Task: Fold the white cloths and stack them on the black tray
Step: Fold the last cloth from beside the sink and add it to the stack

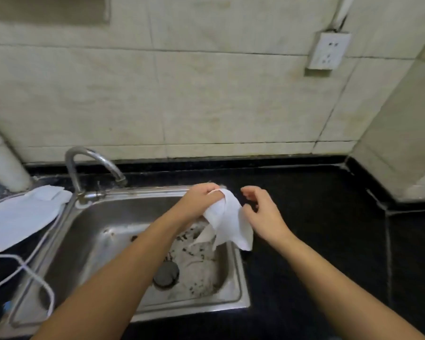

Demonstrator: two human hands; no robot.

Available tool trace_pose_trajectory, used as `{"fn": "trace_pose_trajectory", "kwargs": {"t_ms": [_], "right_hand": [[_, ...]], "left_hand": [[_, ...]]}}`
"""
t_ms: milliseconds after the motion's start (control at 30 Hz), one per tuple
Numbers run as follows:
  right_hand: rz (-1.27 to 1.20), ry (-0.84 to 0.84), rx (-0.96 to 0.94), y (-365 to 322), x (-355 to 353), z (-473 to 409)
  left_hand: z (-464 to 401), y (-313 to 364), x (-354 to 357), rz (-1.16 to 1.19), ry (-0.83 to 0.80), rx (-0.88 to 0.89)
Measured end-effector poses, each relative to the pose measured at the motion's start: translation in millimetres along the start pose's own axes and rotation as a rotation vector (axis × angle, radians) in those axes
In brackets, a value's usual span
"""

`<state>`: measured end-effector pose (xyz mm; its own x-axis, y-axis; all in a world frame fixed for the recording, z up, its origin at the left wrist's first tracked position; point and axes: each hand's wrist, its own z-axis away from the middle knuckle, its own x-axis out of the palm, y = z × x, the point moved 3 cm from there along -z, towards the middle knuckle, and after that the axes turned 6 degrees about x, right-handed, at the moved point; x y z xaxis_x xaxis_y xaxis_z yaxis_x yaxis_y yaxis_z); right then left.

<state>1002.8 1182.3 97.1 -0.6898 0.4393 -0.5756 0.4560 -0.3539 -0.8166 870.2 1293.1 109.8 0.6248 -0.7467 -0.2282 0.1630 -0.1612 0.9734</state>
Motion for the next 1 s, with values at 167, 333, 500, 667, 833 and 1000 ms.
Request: {"fn": "trace_pose_trajectory", "kwargs": {"t_ms": [167,333,500,667,833,1000], "right_hand": [[0.062,-0.106,-0.038,45.9,-63.1,3.1],[0.037,0.002,0.091,75.2,-107.4,-14.1],[0.125,0.062,0.079,99.3,-164.1,-43.6],[0.047,0.189,0.090,115.1,-235.6,-70.5],[-0.079,0.211,0.014,115.8,-267.2,-73.8],[-0.100,0.033,0.041,167.9,-254.3,-43.5]], "left_hand": [[-49.3,41.3,106.0,-0.212,-0.037,0.073],[-74.0,67.9,149.6,-0.354,-0.062,0.125],[-96.1,62.1,134.5,-0.450,0.058,0.083],[-116.8,57.3,128.4,-0.444,0.088,0.067],[-121.5,58.3,145.5,-0.271,0.121,0.174],[-100.7,5.5,171.3,-0.323,-0.123,0.082]]}}
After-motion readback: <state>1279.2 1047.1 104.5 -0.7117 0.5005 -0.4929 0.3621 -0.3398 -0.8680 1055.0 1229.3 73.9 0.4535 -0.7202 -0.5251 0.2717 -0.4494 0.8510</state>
